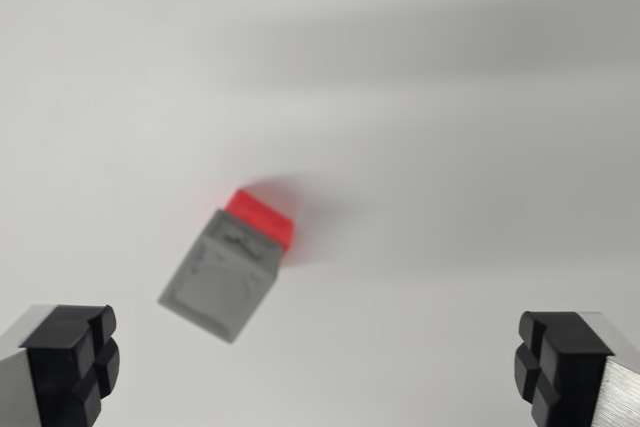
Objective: Destack cube
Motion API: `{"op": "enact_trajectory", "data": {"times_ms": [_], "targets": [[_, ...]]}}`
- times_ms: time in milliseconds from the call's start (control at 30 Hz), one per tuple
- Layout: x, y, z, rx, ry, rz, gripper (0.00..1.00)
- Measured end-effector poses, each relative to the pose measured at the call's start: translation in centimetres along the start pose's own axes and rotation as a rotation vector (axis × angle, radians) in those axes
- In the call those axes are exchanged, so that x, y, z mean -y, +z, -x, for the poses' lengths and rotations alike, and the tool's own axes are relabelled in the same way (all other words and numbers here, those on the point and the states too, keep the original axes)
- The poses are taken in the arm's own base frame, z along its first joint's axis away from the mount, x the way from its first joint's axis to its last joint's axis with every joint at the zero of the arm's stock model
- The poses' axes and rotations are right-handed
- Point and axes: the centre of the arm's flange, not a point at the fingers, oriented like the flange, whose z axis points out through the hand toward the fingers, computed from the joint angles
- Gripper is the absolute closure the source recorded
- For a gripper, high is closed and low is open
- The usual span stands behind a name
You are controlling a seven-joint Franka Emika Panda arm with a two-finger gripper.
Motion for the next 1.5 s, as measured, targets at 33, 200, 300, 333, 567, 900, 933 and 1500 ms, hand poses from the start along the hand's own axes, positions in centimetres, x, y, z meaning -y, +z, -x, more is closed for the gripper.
{"op": "enact_trajectory", "data": {"times_ms": [33,200,300,333,567,900,933,1500], "targets": [[0.0,0.1,0.1,0.000,0.005,0.000,0.00],[-0.2,1.3,1.1,0.003,0.064,0.003,0.00],[-0.3,2.2,1.8,0.005,0.103,0.006,0.00],[-0.3,2.3,1.9,0.005,0.109,0.006,0.00],[-0.6,4.3,3.5,0.008,0.202,0.010,0.00],[-1.1,7.2,5.9,0.011,0.342,0.017,0.00],[-1.2,7.5,6.2,0.011,0.357,0.018,0.00],[-1.8,13.0,10.2,0.019,0.576,0.029,0.00]]}}
